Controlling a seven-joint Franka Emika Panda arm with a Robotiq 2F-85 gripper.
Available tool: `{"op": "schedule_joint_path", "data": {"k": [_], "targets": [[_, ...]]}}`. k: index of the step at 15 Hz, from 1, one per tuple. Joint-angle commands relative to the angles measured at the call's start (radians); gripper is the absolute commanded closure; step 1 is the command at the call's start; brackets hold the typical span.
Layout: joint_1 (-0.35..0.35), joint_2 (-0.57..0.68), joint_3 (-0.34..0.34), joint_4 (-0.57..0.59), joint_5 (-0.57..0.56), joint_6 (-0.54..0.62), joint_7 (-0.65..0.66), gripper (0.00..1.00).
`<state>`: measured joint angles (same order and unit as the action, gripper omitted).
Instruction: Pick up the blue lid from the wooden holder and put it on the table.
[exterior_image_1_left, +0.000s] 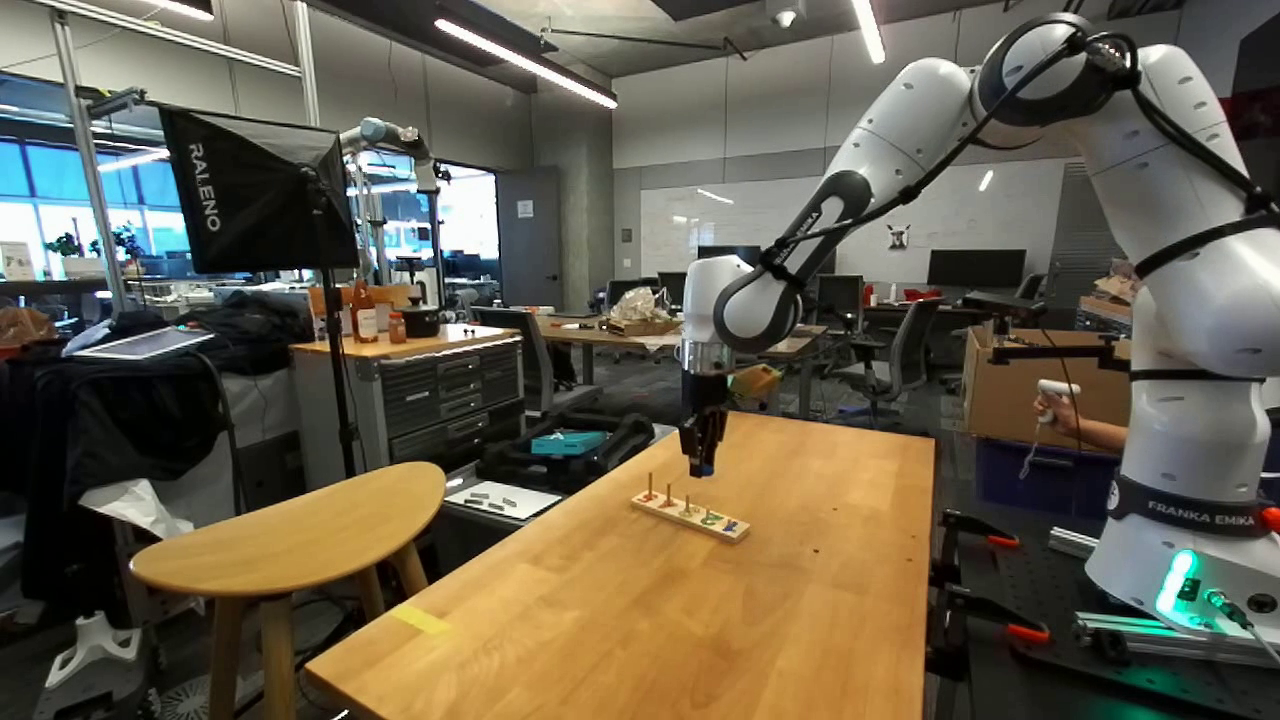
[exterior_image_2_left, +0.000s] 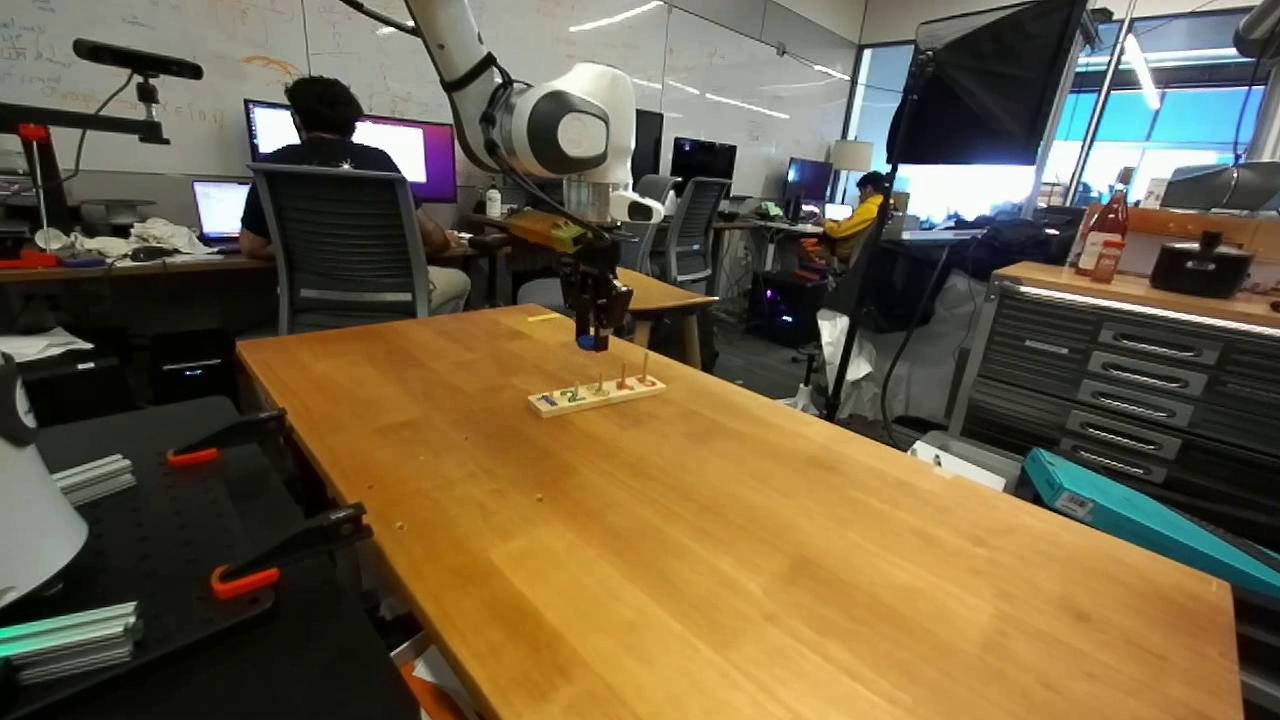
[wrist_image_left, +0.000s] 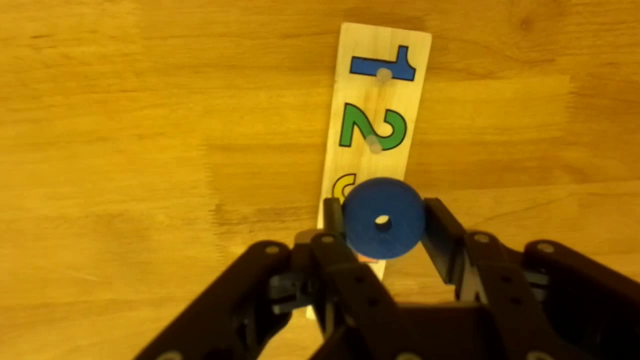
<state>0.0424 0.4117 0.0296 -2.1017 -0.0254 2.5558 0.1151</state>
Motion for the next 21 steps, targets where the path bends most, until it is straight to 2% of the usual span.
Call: {"op": "schedule_joint_path", "data": {"k": [1, 9, 10, 11, 12, 15, 18, 21], "targets": [[-0.01, -0.027, -0.063, -0.011, -0.023, -0.039, 0.014, 0.82], [-0.044, 0.124, -0.153, -0.005, -0.075, -0.005, 0.015, 0.82], [-0.044, 0.14, -0.154, 0.001, -0.075, -0.005, 0.018, 0.45], [-0.043, 0.145, -0.148, 0.004, -0.069, -0.008, 0.013, 0.31], [-0.035, 0.137, -0.142, 0.002, -0.069, -0.016, 0.011, 0.25], [0.013, -0.006, -0.102, -0.073, -0.097, -0.043, -0.018, 0.02], [0.028, -0.122, -0.039, -0.102, -0.093, -0.095, -0.083, 0.0], [0.046, -0.261, 0.011, -0.11, -0.07, -0.248, -0.103, 0.0]]}}
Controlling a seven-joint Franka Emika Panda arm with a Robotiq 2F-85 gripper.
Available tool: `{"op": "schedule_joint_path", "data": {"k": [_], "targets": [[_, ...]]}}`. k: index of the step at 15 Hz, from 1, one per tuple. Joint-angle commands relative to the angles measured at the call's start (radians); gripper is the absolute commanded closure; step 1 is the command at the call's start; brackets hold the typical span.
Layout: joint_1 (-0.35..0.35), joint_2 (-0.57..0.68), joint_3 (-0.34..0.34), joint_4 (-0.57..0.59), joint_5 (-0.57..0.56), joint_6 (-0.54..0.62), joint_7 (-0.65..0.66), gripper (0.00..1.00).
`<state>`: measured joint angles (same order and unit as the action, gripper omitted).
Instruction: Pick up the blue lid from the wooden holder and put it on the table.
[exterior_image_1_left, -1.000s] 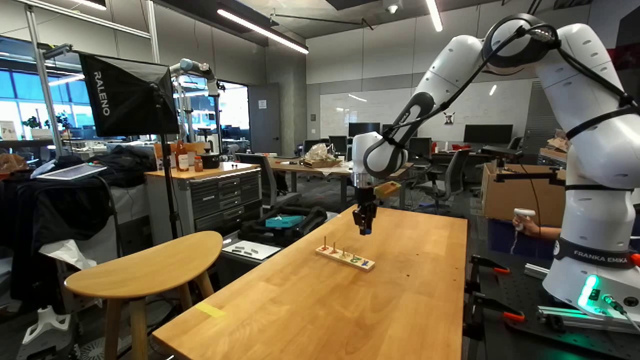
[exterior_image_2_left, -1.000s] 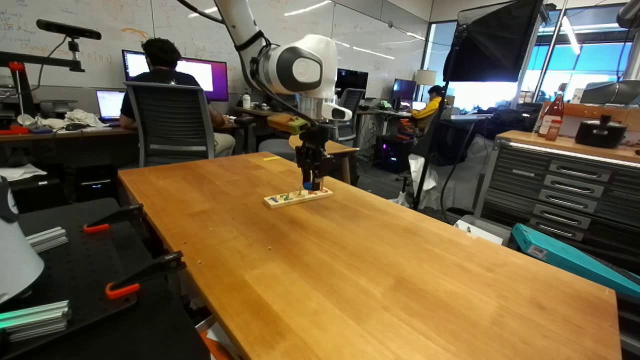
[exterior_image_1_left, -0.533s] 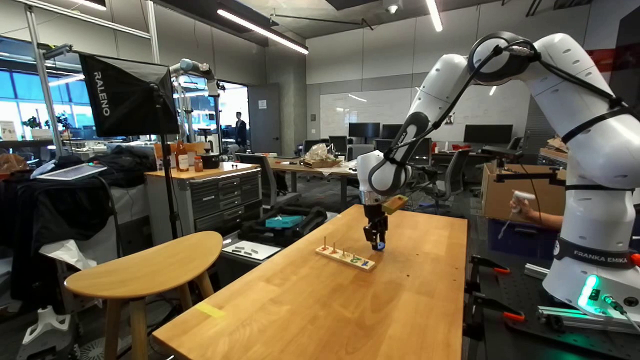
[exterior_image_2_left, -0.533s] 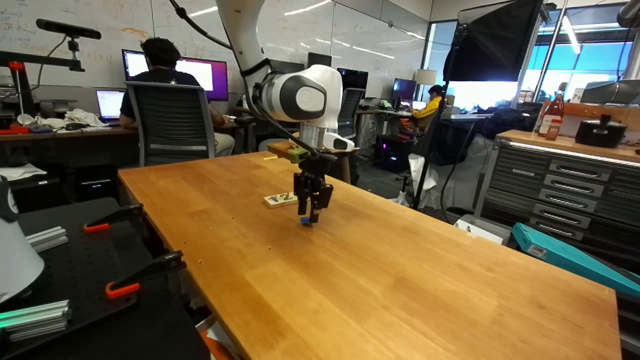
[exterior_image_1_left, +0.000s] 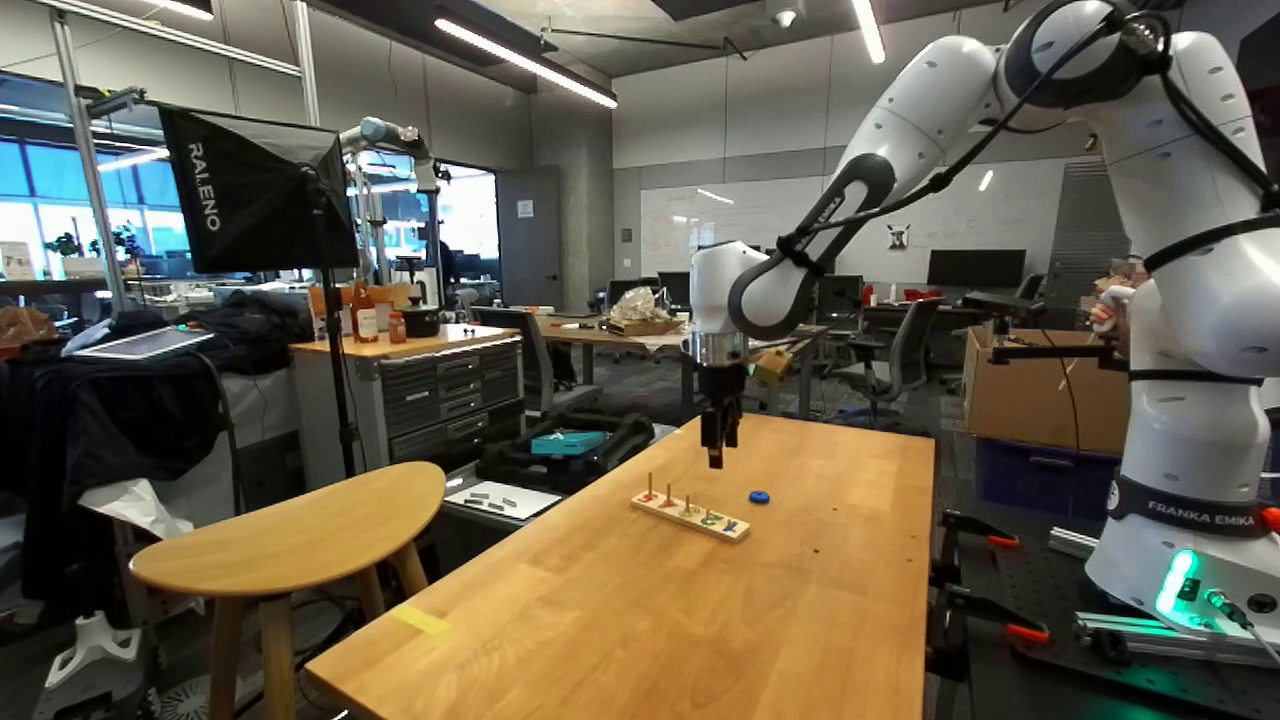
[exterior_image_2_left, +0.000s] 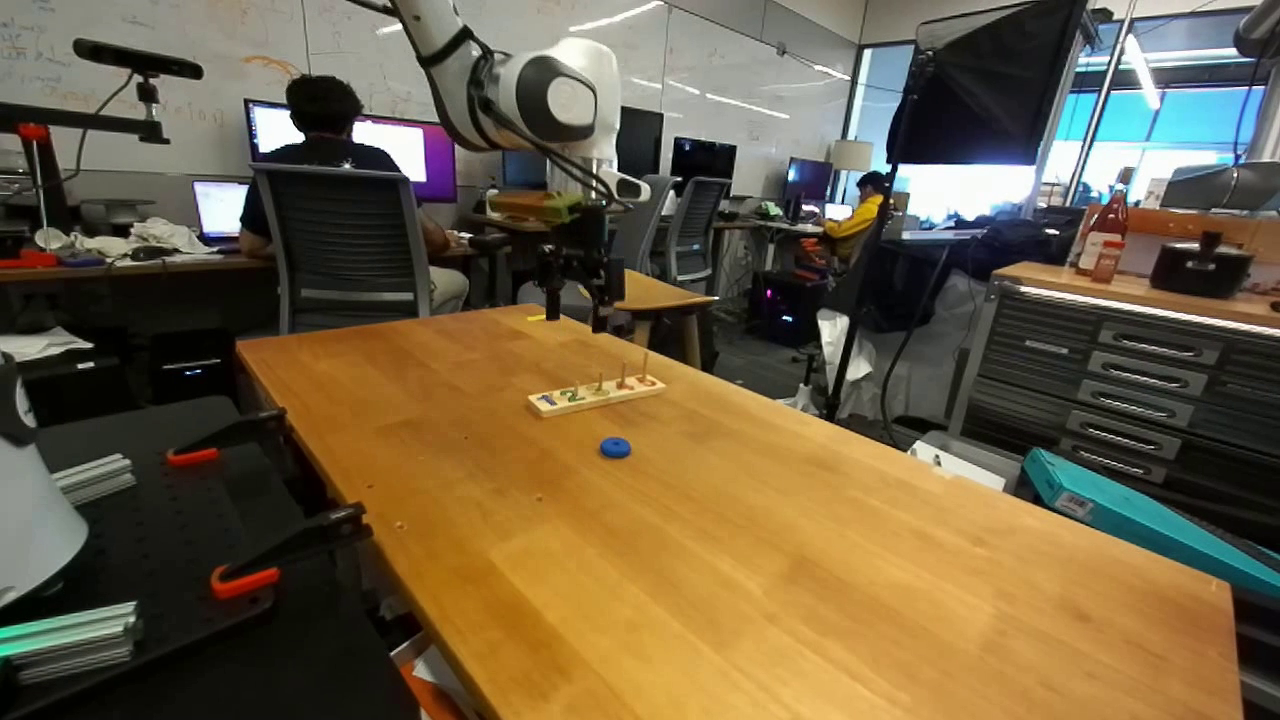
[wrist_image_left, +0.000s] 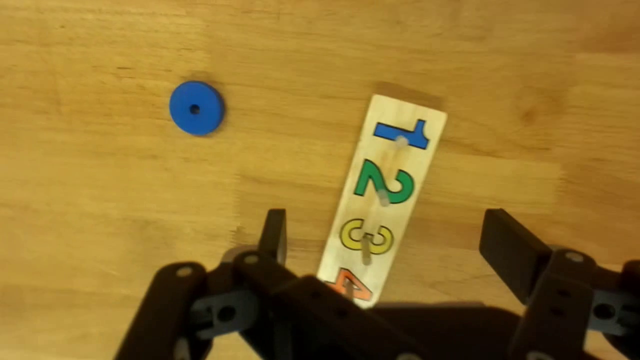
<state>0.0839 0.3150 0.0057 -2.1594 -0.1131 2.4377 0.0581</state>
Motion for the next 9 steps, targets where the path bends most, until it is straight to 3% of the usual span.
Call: {"op": "schedule_joint_path", "data": {"k": [1, 5, 6, 9], "targets": [[0.003, -0.214, 0.048, -0.058, 0.029, -0.174, -0.057, 0.0], [0.0, -0.405, 0.067, -0.041, 0.087, -0.419, -0.098, 0.0], [0.003, -0.296, 0.066, -0.013, 0.051, -0.331, -0.057, 0.0], [0.003, -0.395, 0.067, -0.025, 0.065, -0.414, -0.074, 0.0]]}}
